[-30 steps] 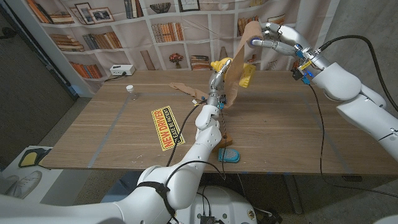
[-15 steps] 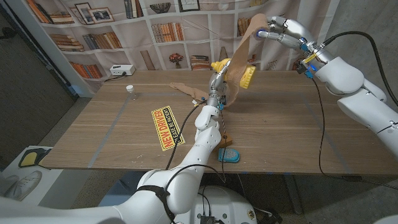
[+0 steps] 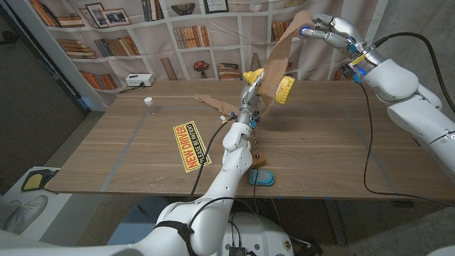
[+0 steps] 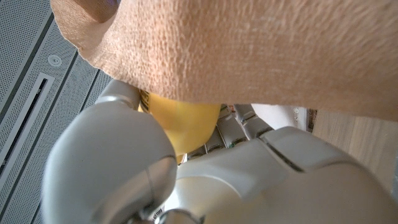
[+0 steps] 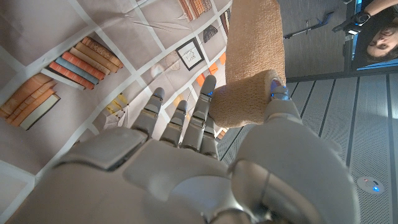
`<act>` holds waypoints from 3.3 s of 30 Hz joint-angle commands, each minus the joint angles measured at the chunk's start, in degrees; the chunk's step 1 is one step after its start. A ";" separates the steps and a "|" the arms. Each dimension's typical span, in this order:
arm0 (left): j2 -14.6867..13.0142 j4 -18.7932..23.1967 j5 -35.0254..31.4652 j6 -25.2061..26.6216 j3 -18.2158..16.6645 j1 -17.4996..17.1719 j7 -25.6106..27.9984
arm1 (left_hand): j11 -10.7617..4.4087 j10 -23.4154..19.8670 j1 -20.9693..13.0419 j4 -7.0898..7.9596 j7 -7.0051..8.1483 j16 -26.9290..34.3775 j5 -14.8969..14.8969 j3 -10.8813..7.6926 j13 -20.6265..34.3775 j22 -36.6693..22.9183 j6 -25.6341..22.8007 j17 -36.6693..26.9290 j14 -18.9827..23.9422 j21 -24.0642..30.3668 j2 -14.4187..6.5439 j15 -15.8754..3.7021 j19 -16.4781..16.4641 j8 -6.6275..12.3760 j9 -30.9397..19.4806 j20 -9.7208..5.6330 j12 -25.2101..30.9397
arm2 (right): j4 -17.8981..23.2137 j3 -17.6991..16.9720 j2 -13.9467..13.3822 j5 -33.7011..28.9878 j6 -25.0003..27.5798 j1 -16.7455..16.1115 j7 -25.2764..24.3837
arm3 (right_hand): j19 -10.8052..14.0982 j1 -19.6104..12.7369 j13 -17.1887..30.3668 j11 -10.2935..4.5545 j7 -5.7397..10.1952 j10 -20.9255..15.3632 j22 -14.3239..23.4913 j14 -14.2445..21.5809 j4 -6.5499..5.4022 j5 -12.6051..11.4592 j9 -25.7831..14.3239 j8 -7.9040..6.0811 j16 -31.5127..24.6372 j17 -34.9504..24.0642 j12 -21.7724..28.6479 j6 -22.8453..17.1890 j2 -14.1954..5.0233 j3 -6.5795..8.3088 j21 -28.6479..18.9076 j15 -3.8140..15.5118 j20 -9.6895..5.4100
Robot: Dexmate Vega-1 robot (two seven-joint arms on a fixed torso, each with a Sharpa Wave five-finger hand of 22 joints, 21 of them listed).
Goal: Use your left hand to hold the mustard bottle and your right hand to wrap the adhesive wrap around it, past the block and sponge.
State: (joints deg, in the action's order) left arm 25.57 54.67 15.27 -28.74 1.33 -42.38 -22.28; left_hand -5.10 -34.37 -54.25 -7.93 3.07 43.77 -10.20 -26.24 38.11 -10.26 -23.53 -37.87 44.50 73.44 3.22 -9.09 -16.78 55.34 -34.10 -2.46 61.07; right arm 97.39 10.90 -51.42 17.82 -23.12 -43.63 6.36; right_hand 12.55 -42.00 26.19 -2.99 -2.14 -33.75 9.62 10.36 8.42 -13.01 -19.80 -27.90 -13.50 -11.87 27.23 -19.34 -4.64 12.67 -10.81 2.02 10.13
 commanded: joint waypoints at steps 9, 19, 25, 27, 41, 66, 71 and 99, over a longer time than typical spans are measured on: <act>-1.94 11.73 2.18 5.78 2.36 -6.90 2.17 | -0.10 -0.26 -13.51 0.08 -0.16 -0.17 -0.32 -0.38 0.24 -0.12 0.10 -0.11 0.13 0.00 -14.01 0.28 0.31 0.45 0.16 -0.14 0.44 | -3.05 -0.43 -0.42 0.40 1.42 0.83 -2.53 | 0.55 0.32 0.13 0.15 5.52 -0.46 0.13 0.34 -0.35 -0.51 -0.23 -0.38 -0.09 -0.07 -0.04 -6.06 -0.20 0.38 -0.05 2.70 -0.24; -2.63 12.66 2.79 5.07 3.11 -7.45 2.43 | -0.14 -0.27 -13.47 0.13 -0.01 -0.19 -0.32 -0.41 0.17 -0.11 0.41 -0.16 0.05 -0.01 -14.02 0.14 0.25 0.74 0.03 -0.18 0.48 | -5.23 1.08 0.30 0.12 2.70 2.80 -2.76 | 0.57 0.48 0.25 0.01 5.46 -0.36 0.13 0.30 -0.35 -0.55 -0.21 -0.34 -0.04 -0.08 -0.13 -6.08 -0.17 0.35 -0.04 2.71 -0.26; -2.94 13.41 3.50 5.64 3.25 -7.68 2.42 | -0.07 -0.22 -13.45 0.14 -0.01 -0.18 -0.32 -0.43 0.14 -0.10 0.48 -0.22 0.01 -0.01 -14.03 0.17 0.24 0.85 0.10 -0.11 0.49 | -6.40 2.04 0.72 -0.14 3.60 3.66 -2.98 | 0.56 0.54 0.22 0.03 5.46 -0.40 0.13 0.35 -0.34 -0.57 -0.16 -0.26 -0.04 -0.09 -0.21 -6.04 -0.17 0.36 -0.03 2.72 -0.24; -3.00 13.65 3.74 5.79 3.31 -7.79 2.30 | -0.18 -0.09 -13.45 0.14 -0.02 -0.24 -0.32 -0.44 0.35 -0.10 0.55 -0.08 0.07 -0.02 -14.04 0.23 0.26 0.87 0.12 -0.10 0.59 | -6.65 2.27 0.81 -0.20 3.99 3.94 -3.11 | 0.51 0.55 0.24 0.24 5.51 -0.37 0.13 0.33 -0.33 -0.58 -0.15 -0.23 -0.03 -0.10 -0.23 -6.00 -0.18 0.37 -0.01 2.73 -0.28; -3.20 13.71 4.86 5.84 3.40 -7.55 1.18 | 0.10 -0.11 -13.38 0.17 -0.10 -0.24 -0.33 -0.46 0.31 -0.10 0.47 -0.01 0.22 -0.03 -14.02 0.14 0.20 1.20 0.33 -0.19 0.68 | -8.38 3.84 1.68 -0.98 5.77 5.73 -4.06 | 0.58 0.61 0.31 0.13 5.42 -0.57 0.13 0.33 -0.26 -0.63 -0.15 -0.18 0.03 -0.09 -0.26 -6.04 -0.16 0.40 -0.03 2.71 -0.27; -3.47 15.26 5.69 6.59 3.47 -7.75 0.42 | 0.02 -0.23 -13.33 0.18 0.00 -0.38 -0.37 -0.65 -0.20 -0.06 0.71 -0.01 0.19 -0.12 -14.04 0.05 0.06 1.68 0.63 -0.17 0.62 | -12.66 6.46 2.42 -3.79 9.02 6.65 -7.24 | 0.83 1.46 0.39 0.37 5.43 -1.07 0.14 0.53 -0.49 -0.60 -0.04 -0.14 0.01 -0.18 -0.26 -6.53 -0.08 0.15 -0.09 2.67 -0.42; -3.35 17.08 6.96 7.57 3.51 -8.51 -0.20 | -0.03 0.01 -13.34 0.15 -0.01 -0.45 -0.37 -0.70 0.08 -0.06 0.73 0.05 0.18 -0.14 -14.04 0.04 0.00 1.80 0.66 -0.18 0.76 | -13.31 7.01 2.46 -4.11 10.37 6.45 -7.87 | 0.83 1.42 0.36 0.24 5.42 -1.28 0.14 0.58 -0.42 -0.60 -0.02 -0.17 0.02 -0.17 -0.25 -6.69 -0.09 0.19 -0.07 2.58 -0.40; -2.90 22.92 13.33 10.62 2.57 -9.55 -2.99 | -0.11 0.20 -13.29 0.13 -0.13 -0.58 -0.37 -0.89 -0.20 -0.10 1.04 -0.02 0.21 -0.19 -14.05 0.09 0.01 2.25 1.02 -0.18 0.80 | -11.84 9.60 1.76 -3.58 16.46 2.99 -8.08 | 0.57 1.40 0.49 0.23 5.40 -1.21 0.14 0.30 -0.24 -0.64 -0.01 0.04 0.25 -0.18 -0.43 -6.56 -0.21 0.33 0.03 2.64 -0.44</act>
State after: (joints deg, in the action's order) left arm 22.44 75.48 26.13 -19.54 4.66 -51.71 -24.53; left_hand -5.00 -34.26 -54.02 -7.82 2.87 43.21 -10.18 -26.62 37.90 -10.29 -22.70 -37.74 44.51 73.44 2.98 -9.09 -16.78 57.23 -32.90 -2.45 61.50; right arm 84.25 19.84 -49.20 13.66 -9.17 -38.72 -1.46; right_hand 12.85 -40.50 26.45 -2.70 -2.34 -34.47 9.62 10.36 8.42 -13.46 -19.56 -27.66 -13.50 -11.85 26.91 -19.76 -4.33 12.67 -10.81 2.02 9.82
